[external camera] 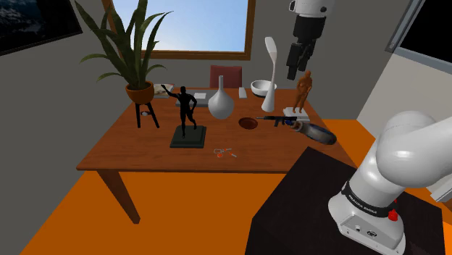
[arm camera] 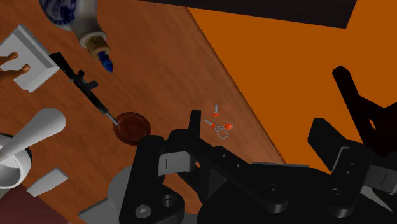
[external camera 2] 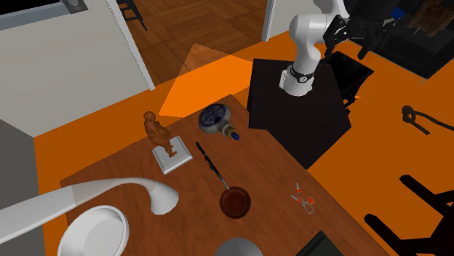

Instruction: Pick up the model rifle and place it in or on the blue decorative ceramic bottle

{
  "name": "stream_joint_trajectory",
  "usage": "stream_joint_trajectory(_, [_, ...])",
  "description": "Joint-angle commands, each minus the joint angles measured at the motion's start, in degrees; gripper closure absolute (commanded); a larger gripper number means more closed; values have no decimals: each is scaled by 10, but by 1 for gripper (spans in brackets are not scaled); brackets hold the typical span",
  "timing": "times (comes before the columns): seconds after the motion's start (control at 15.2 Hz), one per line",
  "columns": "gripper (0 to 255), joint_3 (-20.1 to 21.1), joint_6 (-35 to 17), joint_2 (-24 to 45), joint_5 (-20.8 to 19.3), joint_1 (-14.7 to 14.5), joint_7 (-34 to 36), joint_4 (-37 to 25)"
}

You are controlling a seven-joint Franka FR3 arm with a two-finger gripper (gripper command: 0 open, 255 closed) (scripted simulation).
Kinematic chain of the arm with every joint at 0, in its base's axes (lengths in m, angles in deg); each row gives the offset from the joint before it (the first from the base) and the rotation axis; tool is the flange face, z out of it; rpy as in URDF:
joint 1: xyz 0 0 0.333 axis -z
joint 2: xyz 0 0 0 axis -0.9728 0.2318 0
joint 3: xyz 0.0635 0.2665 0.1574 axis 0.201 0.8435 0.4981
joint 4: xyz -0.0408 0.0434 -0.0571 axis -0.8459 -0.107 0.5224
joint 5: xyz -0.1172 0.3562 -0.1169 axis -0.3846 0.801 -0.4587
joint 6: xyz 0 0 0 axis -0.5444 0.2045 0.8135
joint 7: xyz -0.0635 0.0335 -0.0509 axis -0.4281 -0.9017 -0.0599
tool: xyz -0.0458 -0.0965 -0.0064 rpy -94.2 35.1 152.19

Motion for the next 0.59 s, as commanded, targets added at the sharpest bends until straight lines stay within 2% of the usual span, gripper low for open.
stream_joint_trajectory(0.0, [0,0,0,0,0,0,0,0])
stream_joint_trajectory(0.53, [0,-96,-115,39,-55,14,-137,72])
